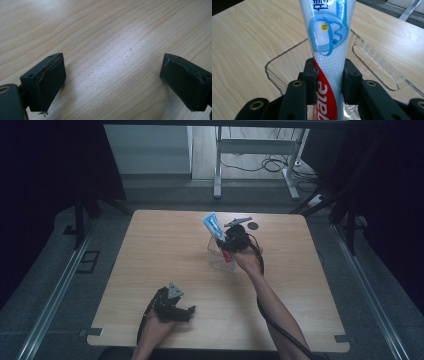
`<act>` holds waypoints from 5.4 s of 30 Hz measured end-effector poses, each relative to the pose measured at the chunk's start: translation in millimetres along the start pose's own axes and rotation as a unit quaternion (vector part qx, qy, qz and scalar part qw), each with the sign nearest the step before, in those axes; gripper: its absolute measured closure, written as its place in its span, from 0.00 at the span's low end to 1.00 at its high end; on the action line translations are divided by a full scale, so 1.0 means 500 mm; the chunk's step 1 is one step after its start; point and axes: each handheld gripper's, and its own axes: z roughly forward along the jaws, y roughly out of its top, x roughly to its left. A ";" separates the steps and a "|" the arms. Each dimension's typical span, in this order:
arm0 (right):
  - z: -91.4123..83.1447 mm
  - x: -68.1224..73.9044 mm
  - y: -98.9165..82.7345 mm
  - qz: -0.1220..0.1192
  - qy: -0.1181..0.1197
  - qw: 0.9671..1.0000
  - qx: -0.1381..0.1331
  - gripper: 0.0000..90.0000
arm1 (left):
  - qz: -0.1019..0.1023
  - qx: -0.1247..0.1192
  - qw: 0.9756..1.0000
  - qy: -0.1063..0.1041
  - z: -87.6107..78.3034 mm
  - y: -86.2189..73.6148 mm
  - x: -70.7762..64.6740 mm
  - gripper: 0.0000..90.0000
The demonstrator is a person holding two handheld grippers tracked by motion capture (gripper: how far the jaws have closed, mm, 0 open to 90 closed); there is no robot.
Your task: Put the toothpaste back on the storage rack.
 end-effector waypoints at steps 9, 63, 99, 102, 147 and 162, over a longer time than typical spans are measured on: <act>-0.002 0.003 -0.001 -0.004 0.004 1.000 0.014 0.71 | 0.000 0.000 1.000 0.000 0.000 0.000 0.000 0.07; -0.056 0.027 0.001 -0.038 0.029 0.999 -0.008 0.15 | 0.000 -0.001 1.000 -0.001 0.000 0.000 0.000 0.07; -0.103 0.034 -0.028 -0.047 0.040 0.998 -0.015 0.14 | 0.000 -0.001 1.000 0.000 0.000 0.000 0.000 0.07; -0.108 0.035 -0.031 -0.047 0.041 0.998 -0.017 0.14 | 0.000 -0.001 1.000 0.000 0.000 0.000 0.000 0.07; -0.198 0.003 -0.132 -0.027 0.039 0.999 -0.026 0.15 | 0.001 0.000 1.000 0.000 0.000 0.000 0.000 0.07; -0.199 -0.005 -0.191 -0.023 0.033 0.999 -0.015 0.15 | 0.000 0.000 1.000 0.000 0.000 0.000 0.000 0.07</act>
